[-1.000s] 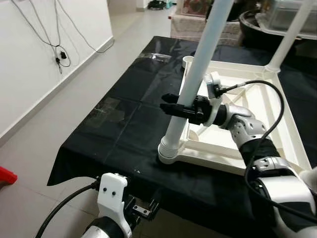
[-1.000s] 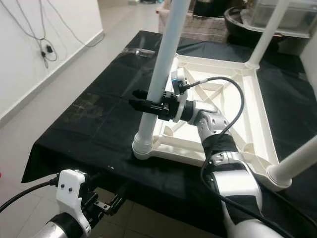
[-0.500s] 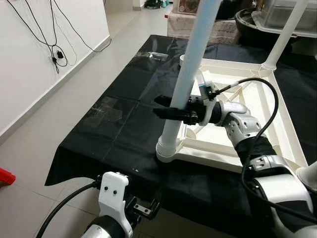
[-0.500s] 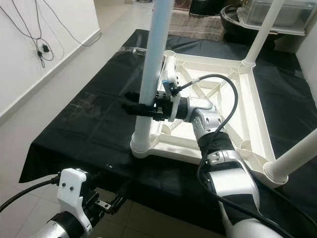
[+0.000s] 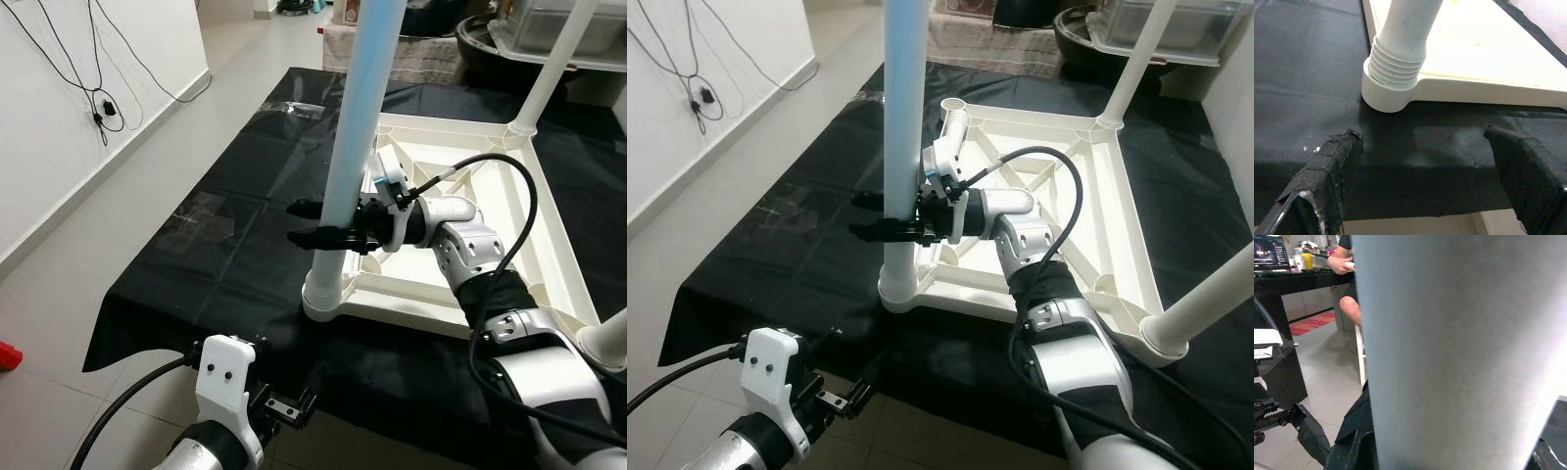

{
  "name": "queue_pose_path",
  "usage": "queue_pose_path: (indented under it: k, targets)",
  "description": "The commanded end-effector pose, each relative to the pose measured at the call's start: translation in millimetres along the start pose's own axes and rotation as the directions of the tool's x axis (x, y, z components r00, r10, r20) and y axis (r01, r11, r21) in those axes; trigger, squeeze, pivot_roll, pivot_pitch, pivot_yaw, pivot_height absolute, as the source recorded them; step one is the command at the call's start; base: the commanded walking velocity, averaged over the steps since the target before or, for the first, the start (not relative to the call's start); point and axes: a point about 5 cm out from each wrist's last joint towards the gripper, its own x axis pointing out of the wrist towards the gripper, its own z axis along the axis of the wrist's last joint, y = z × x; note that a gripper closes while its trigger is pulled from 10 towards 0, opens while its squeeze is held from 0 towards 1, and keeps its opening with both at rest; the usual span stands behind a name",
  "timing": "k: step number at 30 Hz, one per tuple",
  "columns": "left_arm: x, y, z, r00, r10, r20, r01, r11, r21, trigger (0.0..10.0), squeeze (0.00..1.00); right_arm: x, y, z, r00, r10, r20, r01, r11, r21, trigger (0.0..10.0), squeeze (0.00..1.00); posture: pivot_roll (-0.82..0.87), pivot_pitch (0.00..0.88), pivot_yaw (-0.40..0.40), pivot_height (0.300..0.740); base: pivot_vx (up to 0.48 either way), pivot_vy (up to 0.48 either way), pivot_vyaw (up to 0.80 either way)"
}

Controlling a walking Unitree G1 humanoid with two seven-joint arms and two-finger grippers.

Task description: Building children table

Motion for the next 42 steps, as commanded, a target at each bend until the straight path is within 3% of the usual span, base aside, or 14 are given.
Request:
queue_pose_path:
  k: [1, 10, 18, 26, 30, 34, 37, 42]
  targets:
    - [-1.7, 0.0, -3, 1.0, 0.004, -0.024, -0.004, 1.0, 0.008, 10.0, 0.0, 6.0, 10.8, -33, 0.992, 0.039, -0.121, -0.027, 0.995, 0.094, 10.0, 0.0, 0.24, 0.203, -0.022, 0.74, 0.0, 0.0, 0.0]
    - [-0.7, -0.5, -3, 1.0, 0.003, -0.022, -0.002, 1.0, 0.008, 10.0, 0.0, 12.1, 15.3, -38, 0.984, 0.129, -0.124, -0.108, 0.98, 0.166, 10.0, 0.0, 0.24, 0.208, -0.024, 0.74, 0.0, 0.0, 0.0]
    - [-1.1, -2.6, -2, 1.0, 0.004, -0.019, -0.003, 1.0, 0.009, 10.0, 0.0, 28.2, 13.9, -36, 0.967, 0.23, -0.109, -0.206, 0.959, 0.196, 10.0, 0.0, 0.25, 0.214, -0.034, 0.74, 0.0, 0.0, 0.0]
    - [-1.8, -3.1, -2, 1.0, 0.005, -0.018, -0.005, 1.0, 0.009, 10.0, 0.0, 32.2, 11.8, -36, 0.967, 0.223, -0.122, -0.197, 0.961, 0.192, 10.0, 0.0, 0.25, 0.217, -0.037, 0.74, 0.0, 0.0, 0.0]
    - [-3.2, -6.8, 0, 1.0, 0.01, -0.012, -0.009, 1.0, 0.005, 10.0, 0.0, 33.9, 5.6, -45, 0.981, 0.042, -0.191, -0.015, 0.99, 0.14, 10.0, 0.0, 0.24, 0.214, -0.044, 0.74, 0.0, 0.0, 0.0]
    - [-2.6, -6.5, 0, 1.0, 0.01, -0.01, -0.01, 1.0, 0.005, 10.0, 0.0, 31.9, 2.5, -46, 0.98, -0.025, -0.199, 0.051, 0.991, 0.127, 10.0, 0.0, 0.24, 0.211, -0.043, 0.74, 0.0, 0.0, 0.0]
    - [2.1, -2.9, 1, 1.0, 0.016, 0.006, -0.017, 1.0, 0.017, 10.0, 0.0, 22.2, -8.7, -47, 0.943, -0.263, -0.204, 0.288, 0.952, 0.107, 10.0, 0.0, 0.23, 0.194, -0.041, 0.74, 0.0, 0.0, 0.0]
    - [6.0, 0.0, 0, 1.0, 0.016, 0.01, -0.017, 1.0, 0.024, 10.0, 0.0, 10.4, -11.9, -49, 0.888, -0.421, -0.186, 0.441, 0.893, 0.086, 10.0, 0.0, 0.22, 0.178, -0.037, 0.74, 0.0, 0.0, 0.0]
